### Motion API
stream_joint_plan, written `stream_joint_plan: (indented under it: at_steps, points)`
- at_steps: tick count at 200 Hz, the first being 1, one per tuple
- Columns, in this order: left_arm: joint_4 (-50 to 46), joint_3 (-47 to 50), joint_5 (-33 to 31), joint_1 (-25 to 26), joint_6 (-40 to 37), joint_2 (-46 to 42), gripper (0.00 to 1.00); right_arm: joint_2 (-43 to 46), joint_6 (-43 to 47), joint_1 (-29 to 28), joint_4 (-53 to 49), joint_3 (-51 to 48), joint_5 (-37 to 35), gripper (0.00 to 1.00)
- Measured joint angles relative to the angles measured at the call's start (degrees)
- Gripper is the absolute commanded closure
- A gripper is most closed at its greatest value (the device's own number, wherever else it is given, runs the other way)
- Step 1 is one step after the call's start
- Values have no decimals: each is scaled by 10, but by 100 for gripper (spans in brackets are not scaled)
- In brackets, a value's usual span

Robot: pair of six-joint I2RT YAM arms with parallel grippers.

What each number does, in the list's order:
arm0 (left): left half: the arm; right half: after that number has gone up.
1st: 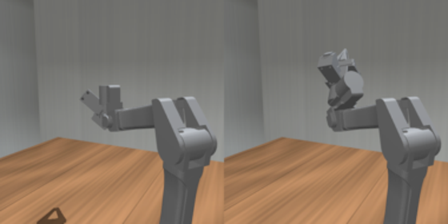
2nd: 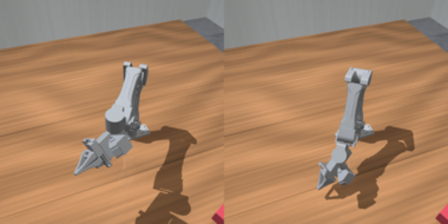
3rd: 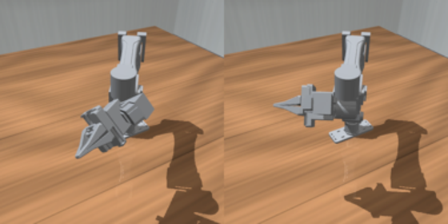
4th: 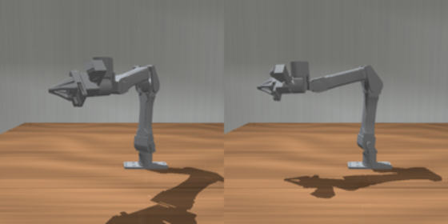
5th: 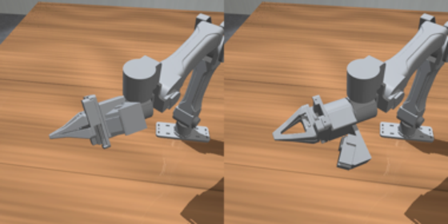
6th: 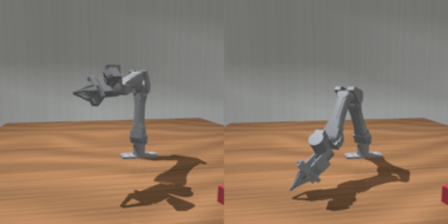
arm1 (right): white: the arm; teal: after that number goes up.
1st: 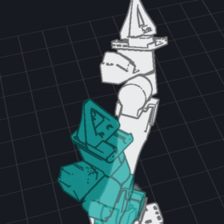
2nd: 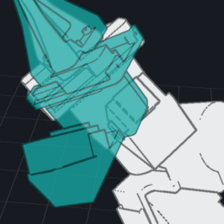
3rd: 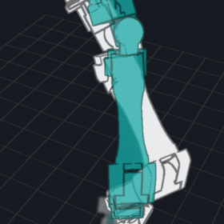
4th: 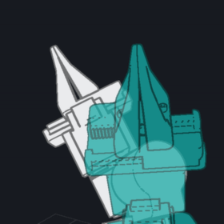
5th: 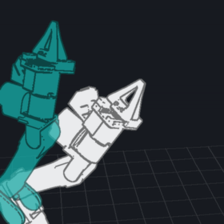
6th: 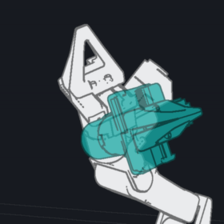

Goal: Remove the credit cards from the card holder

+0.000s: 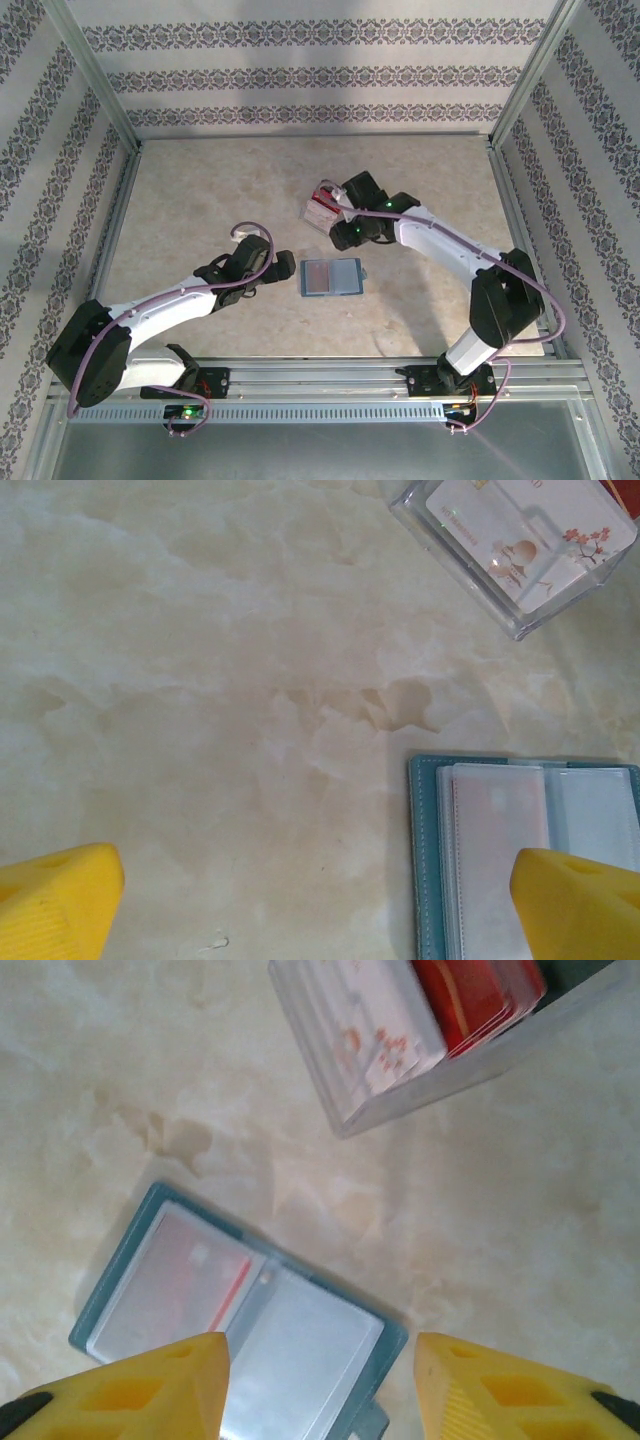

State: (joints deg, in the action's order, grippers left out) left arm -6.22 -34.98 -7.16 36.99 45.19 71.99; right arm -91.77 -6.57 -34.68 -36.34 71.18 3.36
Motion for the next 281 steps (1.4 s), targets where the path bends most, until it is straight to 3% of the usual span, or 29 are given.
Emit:
stream_joint_plan:
  at_steps: [48, 101, 103, 107, 112, 133, 199, 281]
  points:
    - [15, 10, 0, 0, 7, 0, 1, 27, -68, -61, 2, -30, -55, 42]
    - [26, 32, -5, -1, 26, -19, 1, 19, -138, -108, 5, -51, -63, 39]
    - [27, 33, -5, -2, 27, -21, 1, 18, -139, -110, 6, -51, -64, 33]
    - [28, 36, -6, -3, 29, -24, 1, 14, -145, -113, 8, -52, -63, 7]
    - [28, 38, -7, -4, 31, -27, 1, 9, -153, -118, 12, -53, -63, 2]
    - [30, 51, -13, -9, 40, -40, 1, -16, -172, -132, 26, -59, -61, 3]
    - [30, 72, -24, -22, 59, -72, 1, -104, -196, -166, 27, -43, -84, 25]
    - [31, 75, -26, -30, 63, -75, 1, -133, -205, -170, 29, -16, -88, 17]
